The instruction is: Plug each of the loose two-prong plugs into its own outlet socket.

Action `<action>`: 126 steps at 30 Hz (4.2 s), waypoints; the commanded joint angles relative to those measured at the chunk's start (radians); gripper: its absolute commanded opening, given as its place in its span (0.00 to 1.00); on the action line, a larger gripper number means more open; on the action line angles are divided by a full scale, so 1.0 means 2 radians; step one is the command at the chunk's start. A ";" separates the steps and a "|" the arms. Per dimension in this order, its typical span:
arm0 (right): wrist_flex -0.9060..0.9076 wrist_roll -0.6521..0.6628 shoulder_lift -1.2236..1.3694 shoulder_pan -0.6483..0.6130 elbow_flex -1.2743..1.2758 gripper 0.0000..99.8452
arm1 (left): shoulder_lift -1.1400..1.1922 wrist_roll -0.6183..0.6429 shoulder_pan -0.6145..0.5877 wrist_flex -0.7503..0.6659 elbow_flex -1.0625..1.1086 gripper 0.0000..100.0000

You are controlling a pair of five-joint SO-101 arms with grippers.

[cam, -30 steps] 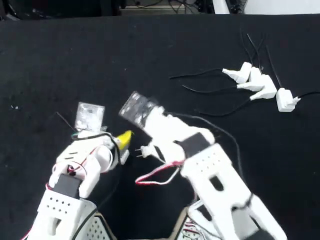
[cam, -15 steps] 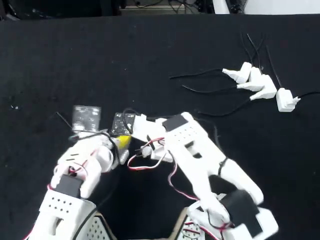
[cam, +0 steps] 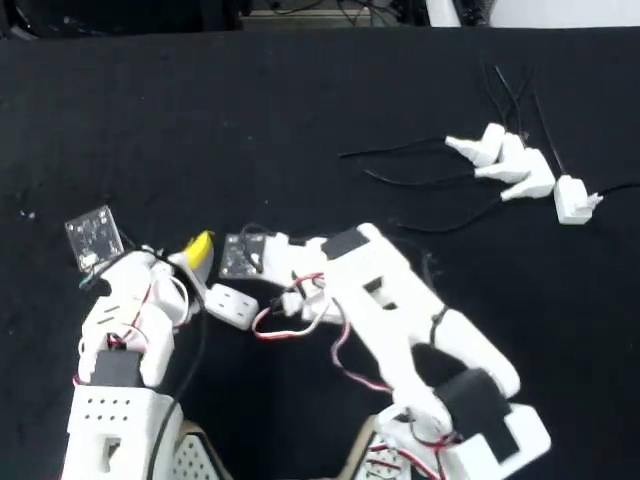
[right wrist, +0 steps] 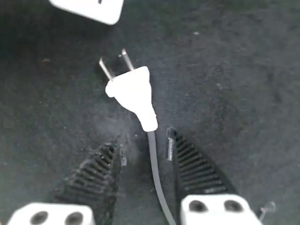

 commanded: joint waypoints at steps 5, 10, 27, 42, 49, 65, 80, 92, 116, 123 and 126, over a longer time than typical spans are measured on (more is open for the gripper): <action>-0.010 0.015 0.095 0.007 -0.090 0.13 | 0.000 0.005 -0.006 -0.005 -0.007 0.25; -0.009 0.015 0.146 0.008 -0.121 0.13 | 0.000 0.005 -0.006 -0.005 -0.007 0.25; -0.021 -0.015 0.159 0.019 -0.109 0.01 | 0.000 0.005 -0.004 -0.005 -0.008 0.25; -0.014 -0.016 0.159 0.016 -0.108 0.18 | 0.000 0.004 -0.004 -0.005 -0.008 0.25; -0.015 -0.015 0.160 0.019 -0.108 0.04 | 0.000 0.004 -0.004 -0.005 -0.008 0.25; 0.017 -0.094 -0.049 -0.011 -0.099 0.01 | -0.004 0.004 -0.001 -0.005 -0.020 0.25; -0.086 -0.227 0.001 -0.049 -0.102 0.01 | -0.005 -0.041 0.051 -0.008 -0.046 0.25; -0.013 -0.228 -0.061 -0.077 -0.127 0.01 | -0.005 -0.124 0.049 -0.061 -0.003 0.25; -0.009 -0.343 -0.124 -0.088 -0.129 0.01 | -0.005 -0.124 0.049 -0.062 0.001 0.25; -0.035 -0.380 -0.124 -0.089 -0.129 0.01 | -0.005 -0.124 0.049 -0.062 0.001 0.25; -0.038 -0.386 -0.124 -0.089 -0.129 0.01 | -0.005 -0.124 0.049 -0.062 0.001 0.25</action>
